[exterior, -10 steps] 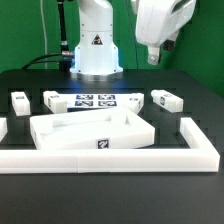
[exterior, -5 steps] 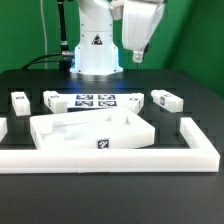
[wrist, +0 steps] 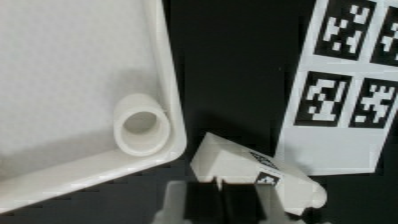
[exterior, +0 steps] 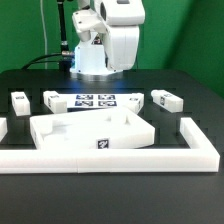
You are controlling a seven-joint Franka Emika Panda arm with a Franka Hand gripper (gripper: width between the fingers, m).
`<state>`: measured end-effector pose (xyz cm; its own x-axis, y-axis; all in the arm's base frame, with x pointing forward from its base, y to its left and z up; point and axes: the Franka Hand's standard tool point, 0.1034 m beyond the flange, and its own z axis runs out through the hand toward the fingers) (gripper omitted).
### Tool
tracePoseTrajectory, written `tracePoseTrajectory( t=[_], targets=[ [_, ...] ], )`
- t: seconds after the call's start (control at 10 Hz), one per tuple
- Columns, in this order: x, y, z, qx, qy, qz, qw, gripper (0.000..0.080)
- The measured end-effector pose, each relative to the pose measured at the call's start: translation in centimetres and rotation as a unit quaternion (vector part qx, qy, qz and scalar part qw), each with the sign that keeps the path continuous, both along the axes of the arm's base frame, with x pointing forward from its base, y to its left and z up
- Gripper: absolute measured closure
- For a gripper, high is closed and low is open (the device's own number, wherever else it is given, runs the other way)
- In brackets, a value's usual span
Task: Assemble desk
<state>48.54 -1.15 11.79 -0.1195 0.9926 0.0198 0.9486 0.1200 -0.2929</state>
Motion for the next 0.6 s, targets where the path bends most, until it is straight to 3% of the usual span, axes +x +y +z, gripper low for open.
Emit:
tracePoseTrajectory(
  t=[0.3, 0.4, 0.5, 0.6],
  targets=[
    [1.3, -4.6, -1.2, 0.052, -0.101, 0.089, 0.989, 0.0798],
    [0.9, -5.7, -1.5, 0.056, -0.100, 0.089, 0.989, 0.0704],
    [0.9, -5.8, -1.5, 0.051, -0.099, 0.082, 0.990, 0.0704],
    [0.9, -5.8, -1.5, 0.051, -0.098, 0.082, 0.990, 0.0565]
  ],
)
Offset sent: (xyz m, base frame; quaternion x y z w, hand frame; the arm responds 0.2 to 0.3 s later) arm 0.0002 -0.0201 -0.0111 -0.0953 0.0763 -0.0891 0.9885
